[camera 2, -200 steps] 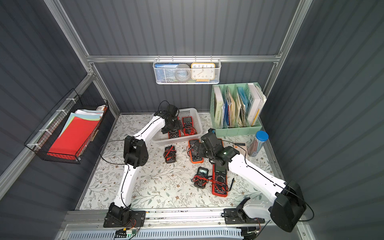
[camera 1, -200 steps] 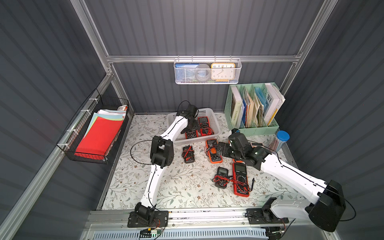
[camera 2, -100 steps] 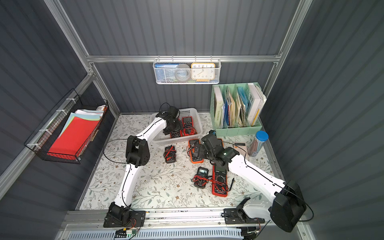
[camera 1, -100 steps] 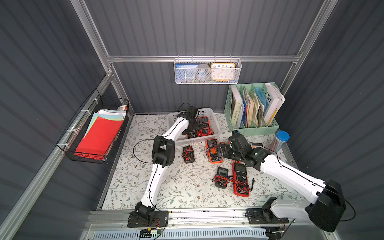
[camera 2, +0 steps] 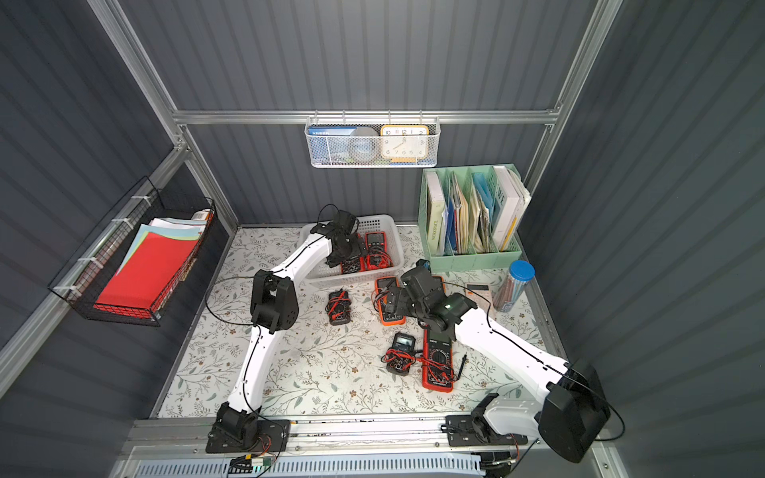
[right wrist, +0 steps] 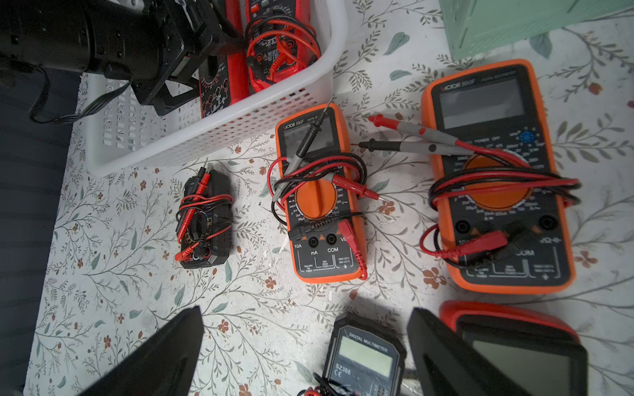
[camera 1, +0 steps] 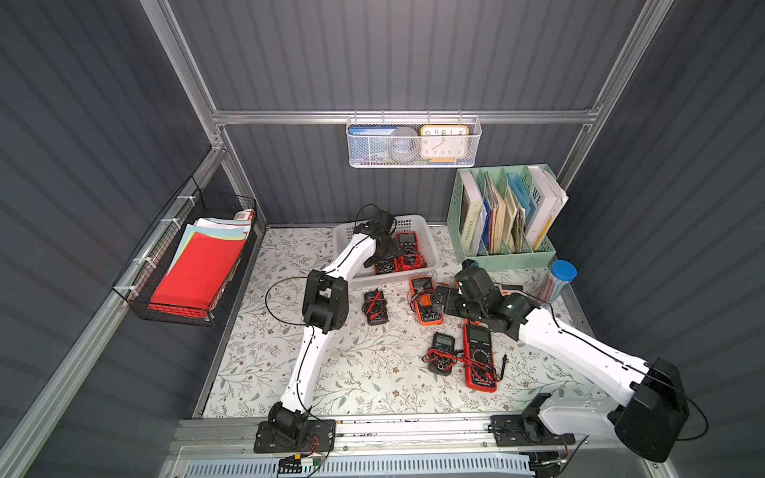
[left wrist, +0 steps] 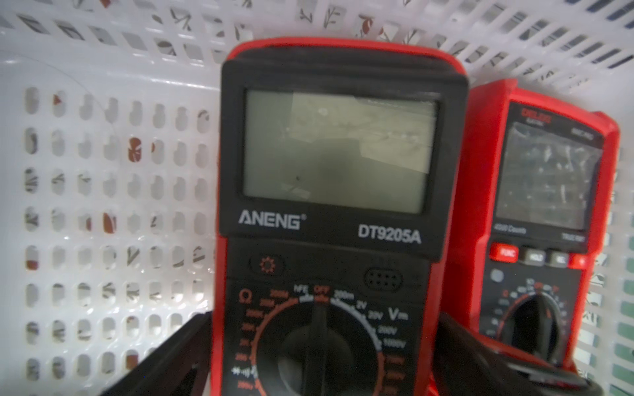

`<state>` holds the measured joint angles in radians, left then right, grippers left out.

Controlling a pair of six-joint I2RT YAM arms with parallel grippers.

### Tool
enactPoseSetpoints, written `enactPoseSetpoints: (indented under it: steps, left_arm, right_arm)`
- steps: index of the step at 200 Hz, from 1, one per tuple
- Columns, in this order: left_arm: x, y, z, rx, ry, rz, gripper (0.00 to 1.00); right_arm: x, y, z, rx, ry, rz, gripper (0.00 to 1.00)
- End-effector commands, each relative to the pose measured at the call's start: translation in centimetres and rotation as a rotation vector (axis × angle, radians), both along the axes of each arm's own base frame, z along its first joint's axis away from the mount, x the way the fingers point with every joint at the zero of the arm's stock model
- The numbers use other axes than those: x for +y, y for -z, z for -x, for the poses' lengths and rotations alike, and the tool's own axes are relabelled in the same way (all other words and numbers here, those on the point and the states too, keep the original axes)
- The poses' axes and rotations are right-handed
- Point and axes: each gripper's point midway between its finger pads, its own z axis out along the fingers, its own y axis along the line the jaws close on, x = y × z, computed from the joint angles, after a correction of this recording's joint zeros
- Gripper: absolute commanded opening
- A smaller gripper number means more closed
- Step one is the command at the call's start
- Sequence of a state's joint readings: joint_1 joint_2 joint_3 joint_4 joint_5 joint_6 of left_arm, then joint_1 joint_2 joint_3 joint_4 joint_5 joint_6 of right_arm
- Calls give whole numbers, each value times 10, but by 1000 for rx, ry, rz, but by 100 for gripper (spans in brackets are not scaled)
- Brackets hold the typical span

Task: Put the multimeter into the basket
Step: Place the multimeter in the basket.

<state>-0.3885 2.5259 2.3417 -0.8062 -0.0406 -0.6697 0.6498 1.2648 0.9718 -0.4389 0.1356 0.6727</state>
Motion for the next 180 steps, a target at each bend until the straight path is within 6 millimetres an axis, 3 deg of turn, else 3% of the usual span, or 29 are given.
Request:
enactPoseSetpoints:
  steps: [1, 43, 90, 115, 138, 180]
  left_arm:
    - [-10, -39, -6, -86, 23, 31, 99]
    - [-5, -50, -2, -105, 39, -4, 99]
    - [-3, -38, 8, -64, 78, -56, 99]
    - [-2, -43, 11, -86, 83, -68, 99]
    - [-10, -62, 11, -132, 111, -39, 99]
    - [-36, -118, 26, -219, 198, 30, 99]
  right_arm:
    - [-4, -1, 1, 0, 11, 2, 99]
    - [-4, -1, 2, 2, 12, 1, 99]
    - [-4, 0, 2, 3, 10, -1, 99]
    - [-5, 0, 1, -1, 17, 6, 99]
    - [-8, 1, 3, 10, 19, 22, 99]
    - [-20, 12, 9, 45, 53, 66, 99]
